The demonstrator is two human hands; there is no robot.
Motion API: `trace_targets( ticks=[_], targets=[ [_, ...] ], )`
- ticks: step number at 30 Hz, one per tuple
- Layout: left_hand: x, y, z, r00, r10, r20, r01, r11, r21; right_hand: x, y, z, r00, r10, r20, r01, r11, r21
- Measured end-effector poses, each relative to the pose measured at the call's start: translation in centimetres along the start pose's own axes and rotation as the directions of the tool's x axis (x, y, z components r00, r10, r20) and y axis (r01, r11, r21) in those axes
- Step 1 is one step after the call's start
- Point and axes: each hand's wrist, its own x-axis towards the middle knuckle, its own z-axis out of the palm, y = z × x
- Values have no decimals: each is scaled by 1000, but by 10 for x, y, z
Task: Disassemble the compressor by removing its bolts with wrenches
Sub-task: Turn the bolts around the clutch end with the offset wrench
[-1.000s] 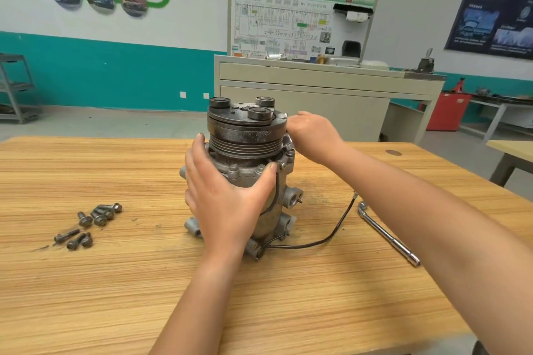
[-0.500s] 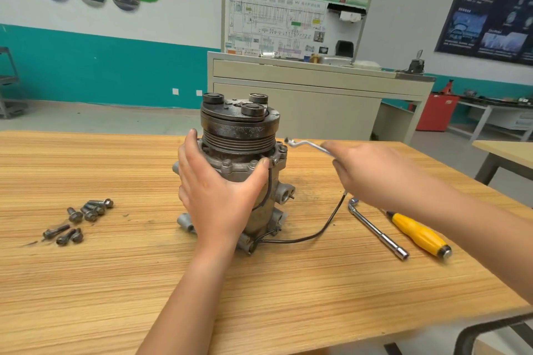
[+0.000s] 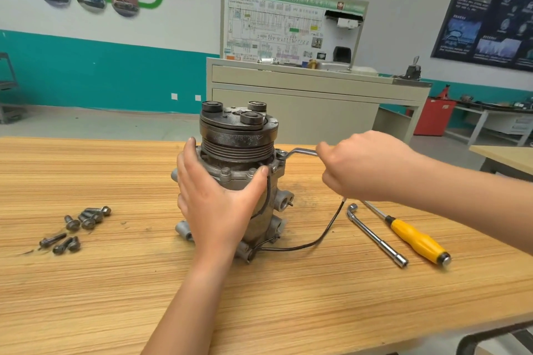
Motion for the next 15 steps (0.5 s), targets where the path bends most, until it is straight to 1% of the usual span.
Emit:
trace_targets(
  ticks=[4,6,9,11,13,14,15],
  targets=[
    [0,-3,2,1000,13,-16,-13,1000,7,24,29,23,997,-80,20,82,994,-70],
    [0,-4,3,999,27,-25,-27,1000,2,48,34,35,995,-103,-7,103,993,-50],
    [0,-6,5,999,14,-41,-16,999,-33,89,19,53,979,-118,-163,134,987,89],
    [1,-6,5,999,-10,-46,7,999,-52,105,6,59,954,-104,-282,162,968,191],
    [2,-6,5,998,-11,-54,8,998,-59,107,2,62,927,-80,-367,188,945,269],
    [2,-6,5,998,-6,-55,3,998,-58,103,2,62,918,-28,-397,165,934,317],
    [2,-7,4,999,1,-50,-4,998,-58,97,4,60,903,77,-424,107,913,393]
  ],
)
